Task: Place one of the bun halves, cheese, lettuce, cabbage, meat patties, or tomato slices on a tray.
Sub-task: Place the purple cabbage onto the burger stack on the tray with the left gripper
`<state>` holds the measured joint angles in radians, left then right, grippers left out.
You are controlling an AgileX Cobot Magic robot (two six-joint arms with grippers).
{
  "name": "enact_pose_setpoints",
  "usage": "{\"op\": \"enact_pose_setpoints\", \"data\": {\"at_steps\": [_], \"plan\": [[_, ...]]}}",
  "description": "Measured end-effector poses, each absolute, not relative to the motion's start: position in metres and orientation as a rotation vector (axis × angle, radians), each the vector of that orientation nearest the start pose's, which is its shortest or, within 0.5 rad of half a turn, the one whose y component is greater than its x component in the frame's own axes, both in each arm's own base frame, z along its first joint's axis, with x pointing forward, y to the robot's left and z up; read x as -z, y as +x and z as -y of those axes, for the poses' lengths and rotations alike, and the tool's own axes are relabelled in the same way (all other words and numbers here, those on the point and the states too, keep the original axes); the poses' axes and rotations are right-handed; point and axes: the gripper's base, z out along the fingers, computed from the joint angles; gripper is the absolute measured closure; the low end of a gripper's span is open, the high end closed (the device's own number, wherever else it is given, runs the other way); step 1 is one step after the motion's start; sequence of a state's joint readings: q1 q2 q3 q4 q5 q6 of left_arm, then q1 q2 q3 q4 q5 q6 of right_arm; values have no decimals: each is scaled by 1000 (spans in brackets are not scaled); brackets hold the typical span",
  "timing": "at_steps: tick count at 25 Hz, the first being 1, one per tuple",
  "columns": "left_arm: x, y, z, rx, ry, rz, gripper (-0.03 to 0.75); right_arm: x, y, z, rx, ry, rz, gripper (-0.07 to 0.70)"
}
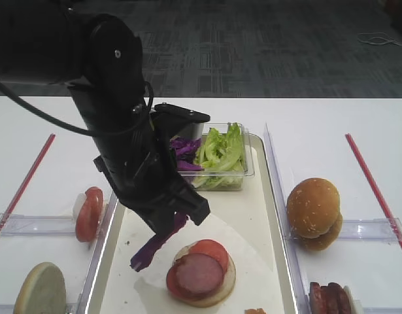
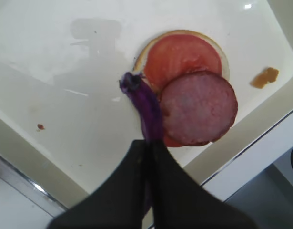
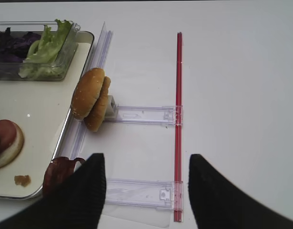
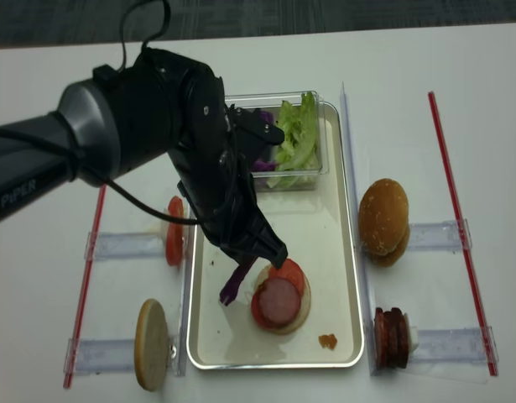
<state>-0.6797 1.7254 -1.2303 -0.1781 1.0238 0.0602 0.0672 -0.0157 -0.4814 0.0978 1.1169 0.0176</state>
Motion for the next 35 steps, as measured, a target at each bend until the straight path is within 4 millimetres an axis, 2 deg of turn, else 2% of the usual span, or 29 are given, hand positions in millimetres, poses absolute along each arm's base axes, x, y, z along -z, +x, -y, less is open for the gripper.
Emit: {"op": "enact_pose_setpoints", "data": {"at_steps": [13, 23, 27, 35], "plan": [[-228, 244, 233, 329, 1237, -2721, 694, -268, -8, -7, -170, -58, -2103, 230], [-226, 242, 237, 375, 1503, -2573, 694, -268, -8, -7, -170, -58, -2103, 230], [-215, 243, 247, 395, 1615, -2562, 694, -268, -8, -7, -170, -58, -2103, 230], [-218, 246, 265, 362, 1762, -2482, 694, -268, -8, -7, -171, -56, -2105, 230]]}}
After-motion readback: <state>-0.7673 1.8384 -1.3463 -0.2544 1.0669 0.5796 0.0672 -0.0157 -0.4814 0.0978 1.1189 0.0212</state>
